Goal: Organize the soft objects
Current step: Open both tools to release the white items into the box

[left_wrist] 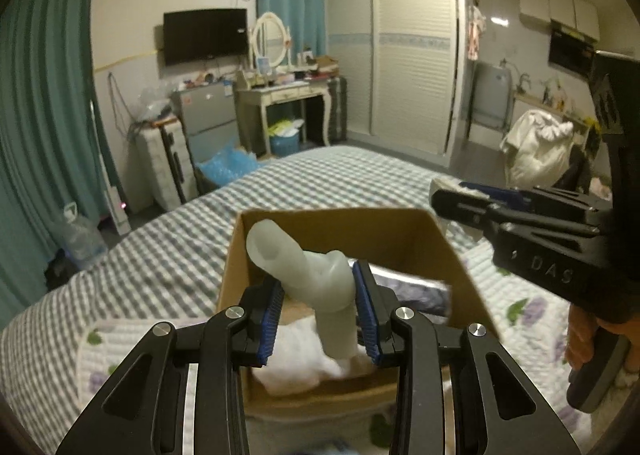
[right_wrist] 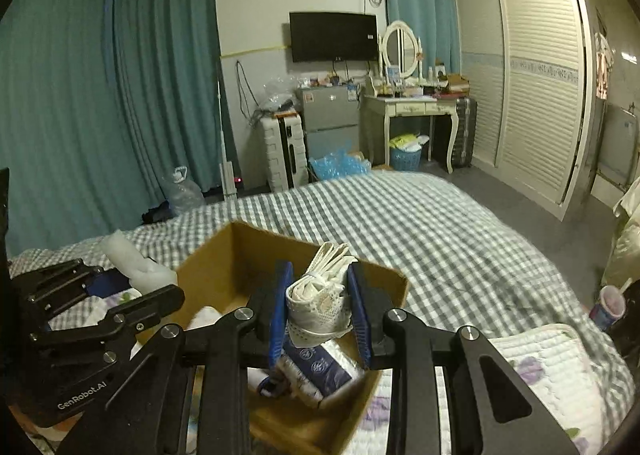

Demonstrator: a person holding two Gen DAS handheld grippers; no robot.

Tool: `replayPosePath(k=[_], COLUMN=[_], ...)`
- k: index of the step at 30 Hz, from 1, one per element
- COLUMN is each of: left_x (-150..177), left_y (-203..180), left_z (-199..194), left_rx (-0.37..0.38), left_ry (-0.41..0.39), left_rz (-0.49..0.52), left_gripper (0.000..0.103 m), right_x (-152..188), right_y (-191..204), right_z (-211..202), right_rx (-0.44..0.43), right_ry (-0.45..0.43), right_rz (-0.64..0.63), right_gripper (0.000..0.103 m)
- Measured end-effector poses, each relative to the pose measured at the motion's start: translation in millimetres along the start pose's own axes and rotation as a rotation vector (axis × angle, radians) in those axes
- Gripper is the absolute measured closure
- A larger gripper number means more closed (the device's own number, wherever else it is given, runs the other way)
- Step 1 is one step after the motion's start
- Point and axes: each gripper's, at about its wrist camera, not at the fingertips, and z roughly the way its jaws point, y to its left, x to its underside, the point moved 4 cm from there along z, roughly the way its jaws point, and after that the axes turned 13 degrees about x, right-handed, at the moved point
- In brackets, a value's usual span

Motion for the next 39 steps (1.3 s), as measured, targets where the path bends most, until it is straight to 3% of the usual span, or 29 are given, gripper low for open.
replayPosePath(k=[5, 9, 10, 11, 12, 13, 18, 29, 34, 39], left_x=[12, 16, 15, 14, 13, 10, -7, -37, -24, 13], left_y=[10, 6, 5, 6, 5, 3, -5, -45, -48, -37], left_z=[23, 25, 25, 24, 19, 10, -40, -189, -222, -216], left_rx=[0.004, -0.028, -0.049, -0.066, -0.076, -0.085, -0.098, -0.118, -0.114, -0.128], left_ry=[0.041, 0.044, 0.048, 0.045, 0.029, -0.006, -0.062, -0.207, -0.221, -0.172], left_rz=[-0.003, 0.016, 0.021, 0.019, 0.017, 0.011, 0.001, 0.053, 0.041, 0.007], left_gripper=[0.069, 0.060, 0.054, 0.035, 0.019, 0.015, 0.014, 0.009, 0.008, 0.008], right_x=[20, 30, 29, 29, 27, 25, 12, -28, -19, 14], right_y=[1, -4, -5, -6, -8, -10, -12, -7, 3, 7], right_z=[43, 50, 48, 47, 45, 38, -6, -172, -224, -236], right_rx=[0.013, 0.020, 0.022, 0.027, 0.033, 0.034, 0.062, 0.119, 0.132, 0.110], right_ry=[0.053, 0.065, 0.066, 0.063, 0.060, 0.048, 0.002, -0.085, -0.102, -0.073], right_rz=[-0.011, -0.012, -0.009, -0.005, 0.002, 0.015, 0.007, -0.022, -0.034, -0.017], right_gripper=[0.075, 0.073, 0.071, 0.058, 0.039, 0.034, 0.033, 0.031, 0.023, 0.022])
